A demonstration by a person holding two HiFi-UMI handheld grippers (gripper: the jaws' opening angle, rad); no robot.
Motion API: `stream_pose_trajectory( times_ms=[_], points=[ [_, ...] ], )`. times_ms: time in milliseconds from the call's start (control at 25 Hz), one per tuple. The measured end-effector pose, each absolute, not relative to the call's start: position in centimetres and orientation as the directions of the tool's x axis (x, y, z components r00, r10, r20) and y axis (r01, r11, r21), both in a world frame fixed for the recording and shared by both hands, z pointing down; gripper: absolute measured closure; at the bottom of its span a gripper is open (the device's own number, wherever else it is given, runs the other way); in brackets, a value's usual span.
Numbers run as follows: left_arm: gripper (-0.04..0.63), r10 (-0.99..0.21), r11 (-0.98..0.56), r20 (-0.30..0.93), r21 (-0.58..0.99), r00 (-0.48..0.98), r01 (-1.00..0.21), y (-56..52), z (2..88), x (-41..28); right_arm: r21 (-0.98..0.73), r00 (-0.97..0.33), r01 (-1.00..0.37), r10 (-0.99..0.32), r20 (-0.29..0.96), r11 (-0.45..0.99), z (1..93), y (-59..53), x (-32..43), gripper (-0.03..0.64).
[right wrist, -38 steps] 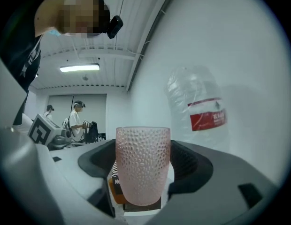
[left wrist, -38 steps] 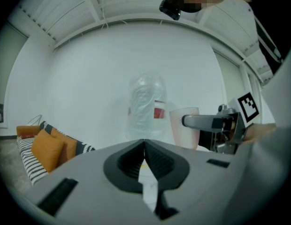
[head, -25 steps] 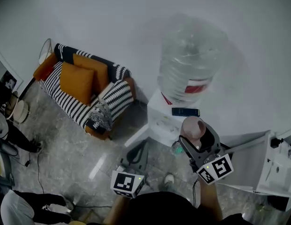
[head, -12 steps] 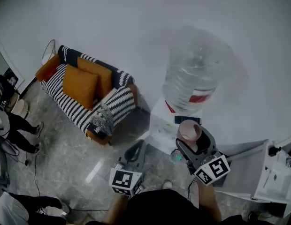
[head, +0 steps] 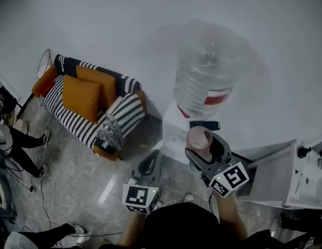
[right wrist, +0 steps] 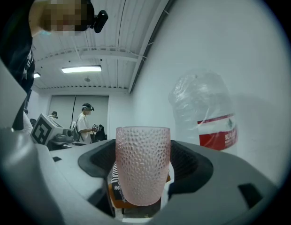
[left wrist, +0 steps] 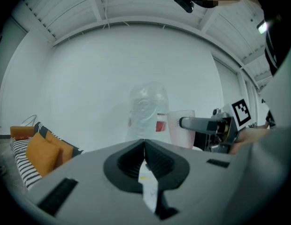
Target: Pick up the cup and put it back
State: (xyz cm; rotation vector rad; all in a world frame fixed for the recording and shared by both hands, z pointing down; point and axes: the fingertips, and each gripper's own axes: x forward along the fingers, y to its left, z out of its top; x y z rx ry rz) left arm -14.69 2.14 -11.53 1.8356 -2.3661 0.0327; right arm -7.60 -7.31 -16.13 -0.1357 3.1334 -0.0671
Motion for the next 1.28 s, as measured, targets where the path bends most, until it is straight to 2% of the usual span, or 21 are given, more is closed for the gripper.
stream_pose_trajectory(
  times_ms=[200,600,800,1040,1280],
  points=[
    [0.583,-0.950,0.297,0.122,0.062,-0.288,-0.953,1.7,-11.7,-15.0,-0.052,-0.995,-0.100,-0.100,-0.003,0.994,-15.6,-7.2,-7.5,0.253],
    [0.583,-0.954,0.262,0.162,0.043,-0.252,-0.964,1.5,-10.3,-14.1,-0.088,-0.995,-0.103,-0.101,0.024,0.991,-13.4,-6.5,-7.3,0.253],
    [0.583,-0.958,0.261,0.146,0.090,-0.246,-0.961,1.1,-9.2,-14.5,0.046,-0.996,-0.021,-0.025,0.082,0.999,-12.4,-5.6,-8.8,0.253],
    [0.583,-0.950,0.286,0.157,0.079,-0.271,-0.955,0.1,-7.4,-17.1,0.112,-0.998,0.004,-0.003,0.061,0.994,-12.7,-6.7,-11.9,0.253],
    [0.583,-0.943,0.294,0.189,0.099,-0.273,-0.951,-0.4,-3.1,-17.5,0.063,-0.997,0.007,0.003,0.076,0.998,-8.1,-7.9,-11.7,0.253]
  ],
)
